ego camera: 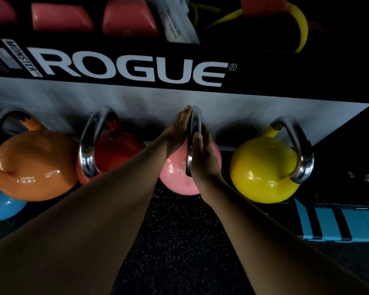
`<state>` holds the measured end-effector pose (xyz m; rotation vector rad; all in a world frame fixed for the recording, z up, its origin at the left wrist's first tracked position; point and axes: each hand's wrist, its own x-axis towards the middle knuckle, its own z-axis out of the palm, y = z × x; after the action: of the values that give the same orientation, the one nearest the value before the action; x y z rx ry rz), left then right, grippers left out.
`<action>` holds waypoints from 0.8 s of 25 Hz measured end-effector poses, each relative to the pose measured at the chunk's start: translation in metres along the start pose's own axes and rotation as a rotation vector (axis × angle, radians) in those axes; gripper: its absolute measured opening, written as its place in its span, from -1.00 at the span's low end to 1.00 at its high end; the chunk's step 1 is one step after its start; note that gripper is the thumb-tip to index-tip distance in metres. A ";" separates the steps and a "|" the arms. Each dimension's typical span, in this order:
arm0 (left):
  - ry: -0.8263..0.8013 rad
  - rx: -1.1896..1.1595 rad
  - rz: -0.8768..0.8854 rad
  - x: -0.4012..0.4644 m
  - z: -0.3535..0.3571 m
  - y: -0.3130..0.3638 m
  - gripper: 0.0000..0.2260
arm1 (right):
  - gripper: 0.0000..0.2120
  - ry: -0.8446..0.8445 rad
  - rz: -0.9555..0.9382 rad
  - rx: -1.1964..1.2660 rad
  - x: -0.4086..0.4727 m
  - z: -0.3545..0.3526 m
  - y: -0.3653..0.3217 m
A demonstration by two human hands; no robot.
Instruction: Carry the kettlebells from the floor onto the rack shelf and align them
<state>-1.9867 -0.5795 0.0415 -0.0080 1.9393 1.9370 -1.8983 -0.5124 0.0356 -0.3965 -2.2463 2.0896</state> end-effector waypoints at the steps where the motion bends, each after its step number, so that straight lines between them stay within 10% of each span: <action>1: -0.001 0.023 0.004 0.000 0.000 -0.001 -0.52 | -0.56 -0.002 -0.006 -0.016 -0.001 0.000 0.000; 10: 0.005 0.126 -0.024 0.002 -0.002 0.009 -0.60 | -0.59 -0.064 0.035 -0.322 0.002 -0.023 -0.015; 20: 0.120 1.222 0.365 -0.093 0.009 0.016 -0.32 | -0.69 -0.093 -0.215 -0.985 -0.032 -0.124 -0.010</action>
<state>-1.9033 -0.5953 0.0833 0.5971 3.0146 0.6070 -1.8428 -0.3994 0.0611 -0.0587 -3.0444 0.7910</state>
